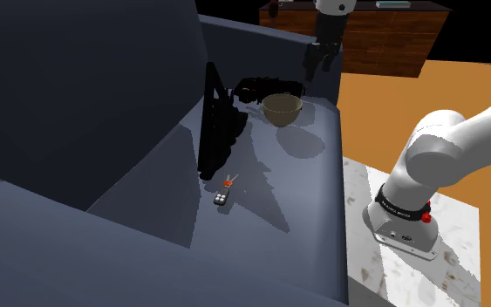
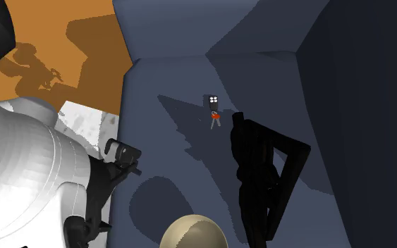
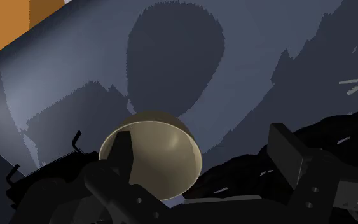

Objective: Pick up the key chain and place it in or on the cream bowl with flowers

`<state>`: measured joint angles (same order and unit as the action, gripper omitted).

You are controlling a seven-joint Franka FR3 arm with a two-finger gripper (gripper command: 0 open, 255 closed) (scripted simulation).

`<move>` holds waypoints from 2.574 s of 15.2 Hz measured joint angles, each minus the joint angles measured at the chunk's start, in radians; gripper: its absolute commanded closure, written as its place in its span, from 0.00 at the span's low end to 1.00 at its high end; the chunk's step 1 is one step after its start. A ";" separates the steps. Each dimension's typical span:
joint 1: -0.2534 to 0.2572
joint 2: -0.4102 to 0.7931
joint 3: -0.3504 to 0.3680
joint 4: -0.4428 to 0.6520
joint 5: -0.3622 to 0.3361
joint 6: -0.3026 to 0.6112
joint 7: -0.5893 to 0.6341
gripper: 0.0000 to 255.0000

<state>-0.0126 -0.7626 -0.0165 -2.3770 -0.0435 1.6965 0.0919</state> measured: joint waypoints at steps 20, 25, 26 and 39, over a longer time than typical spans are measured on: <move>0.114 0.280 0.347 -0.058 0.176 0.313 0.415 0.00; 0.121 0.439 0.442 0.000 0.166 0.410 0.538 0.00; 0.122 0.465 0.457 0.016 0.161 0.419 0.562 0.00; 0.153 0.821 0.583 0.166 -0.011 0.582 0.851 0.00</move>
<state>0.1404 0.0581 0.5662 -2.2111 -0.0543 2.2782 0.9432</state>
